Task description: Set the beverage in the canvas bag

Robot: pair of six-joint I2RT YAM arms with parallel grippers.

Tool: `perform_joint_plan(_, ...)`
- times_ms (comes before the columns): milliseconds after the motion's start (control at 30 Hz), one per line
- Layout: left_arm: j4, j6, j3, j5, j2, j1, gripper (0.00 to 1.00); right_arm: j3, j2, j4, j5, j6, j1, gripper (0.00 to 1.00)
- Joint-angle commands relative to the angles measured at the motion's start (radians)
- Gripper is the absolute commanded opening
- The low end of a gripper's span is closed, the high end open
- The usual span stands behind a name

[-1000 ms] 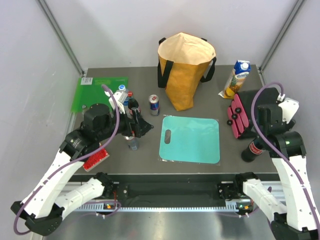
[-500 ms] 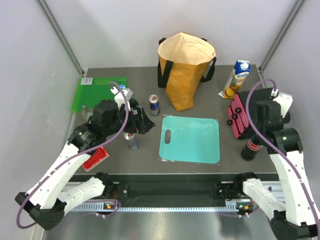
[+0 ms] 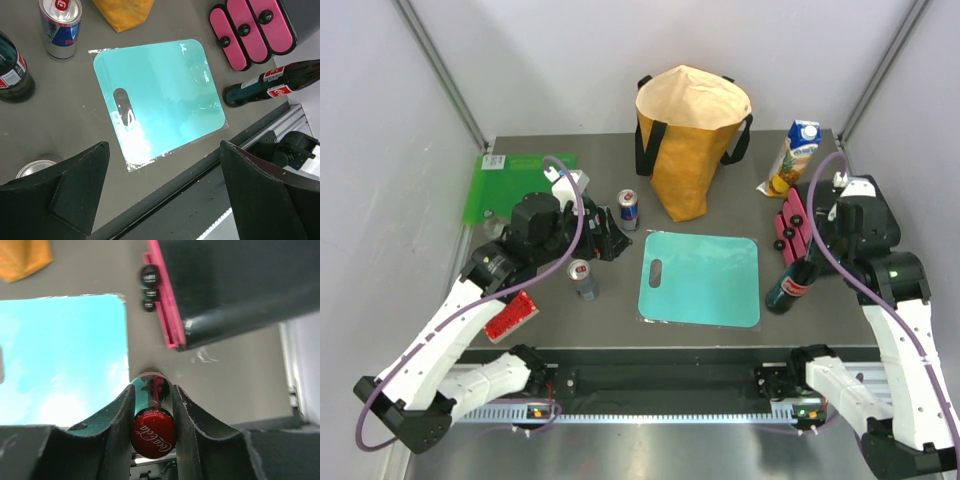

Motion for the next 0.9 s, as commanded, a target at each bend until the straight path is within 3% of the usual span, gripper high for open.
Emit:
perform_joint_plan(0, 0.053, 0.016, 0.039, -0.031, -0.018, -0.002, 0.95, 0.089, -0.014, 0.167, -0.095, -0.054, -0.001, 0.0)
perform_joint_plan(333, 0.06, 0.014, 0.048, -0.018, -0.014, -0.002, 0.95, -0.026, -0.072, 0.311, -0.1, -0.095, 0.008, 0.0)
perform_joint_plan(433, 0.044, 0.014, 0.05, -0.011, -0.014, -0.002, 0.95, -0.046, -0.08, 0.299, -0.115, -0.094, 0.009, 0.13)
perform_joint_plan(467, 0.037, 0.016, 0.053, -0.013, -0.014, -0.002, 0.95, -0.051, -0.086, 0.294, -0.117, -0.089, 0.008, 0.23)
perform_joint_plan(533, 0.013, 0.022, 0.059, -0.011, -0.01, -0.002, 0.95, -0.063, -0.094, 0.282, -0.115, -0.079, 0.009, 0.32)
perform_joint_plan(567, 0.007, 0.027, 0.068, -0.01, -0.01, -0.002, 0.95, -0.068, -0.107, 0.281, -0.117, -0.077, 0.008, 0.43)
perform_joint_plan(667, -0.021, 0.04, 0.091, -0.019, -0.007, -0.002, 0.95, -0.097, -0.141, 0.296, -0.136, -0.078, 0.009, 0.55)
perform_joint_plan(867, -0.027, 0.048, 0.102, -0.033, -0.032, -0.002, 0.95, -0.16, -0.178, 0.313, -0.136, -0.075, 0.008, 0.62)
